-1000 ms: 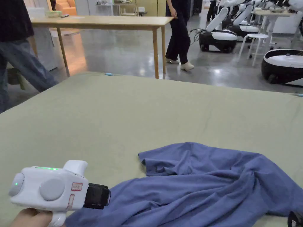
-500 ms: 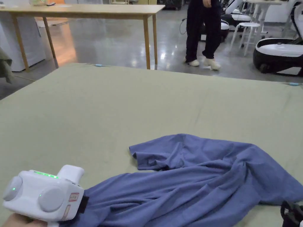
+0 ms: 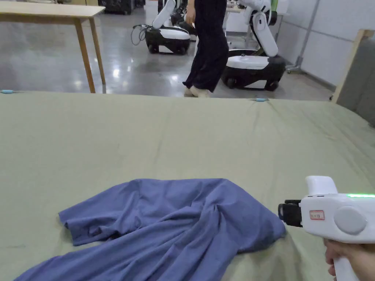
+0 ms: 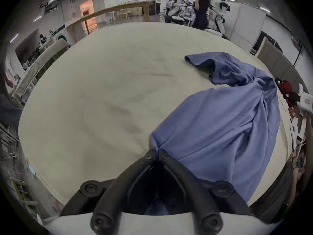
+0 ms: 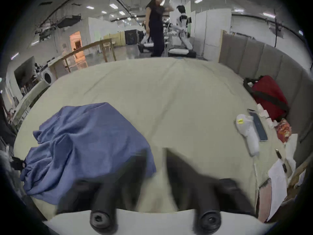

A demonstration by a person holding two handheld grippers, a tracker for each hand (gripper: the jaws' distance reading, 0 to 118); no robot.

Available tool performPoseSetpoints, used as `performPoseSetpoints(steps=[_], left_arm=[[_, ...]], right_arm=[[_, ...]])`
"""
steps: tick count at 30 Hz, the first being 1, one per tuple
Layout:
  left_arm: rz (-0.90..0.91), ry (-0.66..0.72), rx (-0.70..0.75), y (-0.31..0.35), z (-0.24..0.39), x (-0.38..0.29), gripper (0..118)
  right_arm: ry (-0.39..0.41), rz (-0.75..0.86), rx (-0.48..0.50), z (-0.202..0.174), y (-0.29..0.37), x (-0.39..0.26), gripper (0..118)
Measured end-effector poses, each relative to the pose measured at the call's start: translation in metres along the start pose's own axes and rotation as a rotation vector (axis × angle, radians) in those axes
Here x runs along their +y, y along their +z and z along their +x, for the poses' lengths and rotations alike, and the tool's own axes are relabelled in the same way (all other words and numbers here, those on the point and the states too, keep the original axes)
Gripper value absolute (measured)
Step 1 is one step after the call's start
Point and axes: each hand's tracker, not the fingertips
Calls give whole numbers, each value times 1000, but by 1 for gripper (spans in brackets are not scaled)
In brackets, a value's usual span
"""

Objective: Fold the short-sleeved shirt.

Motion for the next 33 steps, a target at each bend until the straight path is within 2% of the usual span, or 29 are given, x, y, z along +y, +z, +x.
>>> performPoseSetpoints(steps=[1, 4, 7, 8, 9, 11, 12, 13, 14, 16, 18, 20, 22, 26, 30, 33], left_arm=[[0, 3, -2, 0, 0, 0, 0], [-3, 9, -4, 2, 3, -1, 0], [-8, 2, 1, 1, 6, 0, 0], [-10, 0, 4, 2, 8, 0, 0], [-11, -5, 7, 4, 9, 0, 0], [-14, -20, 14, 6, 9, 3, 0], [-14, -30, 15, 11, 10, 4, 0], [-14, -36, 14, 15, 11, 6, 0], [-6, -41, 14, 20, 9, 9, 0], [31, -52, 2, 37, 9, 14, 0], [104, -55, -2, 59, 8, 24, 0], [162, -62, 6, 81, 9, 37, 0], [230, -76, 35, 98, 9, 49, 0], [327, -103, 113, 126, 9, 77, 0], [405, -90, 156, 148, 3, 105, 0], [471, -56, 132, 170, 2, 124, 0]], right_arm=[[10, -35, 12, 0, -12, 4, 118], [66, -90, 15, -7, -40, 7, 117], [147, -182, -28, -14, -68, 7, 114], [185, -212, -47, -19, -71, 0, 110], [204, -214, -43, -22, -72, -4, 101], [167, -185, -18, -26, -58, 0, 76], [162, -157, 43, -29, -46, 0, 46], [157, -130, 55, -30, -38, 1, 5], [167, -98, 0, -30, -28, 3, 4], [178, -85, 31, -25, -5, 7, 4], [149, -6, 11, -15, 22, 15, 4], [93, 34, 43, -2, 56, 23, 4], [78, 84, 52, 7, 84, 29, 4], [101, 172, 6, 17, 144, 37, 4], [90, 233, -20, 28, 187, 45, 4], [67, 274, -25, 33, 213, 52, 4]])
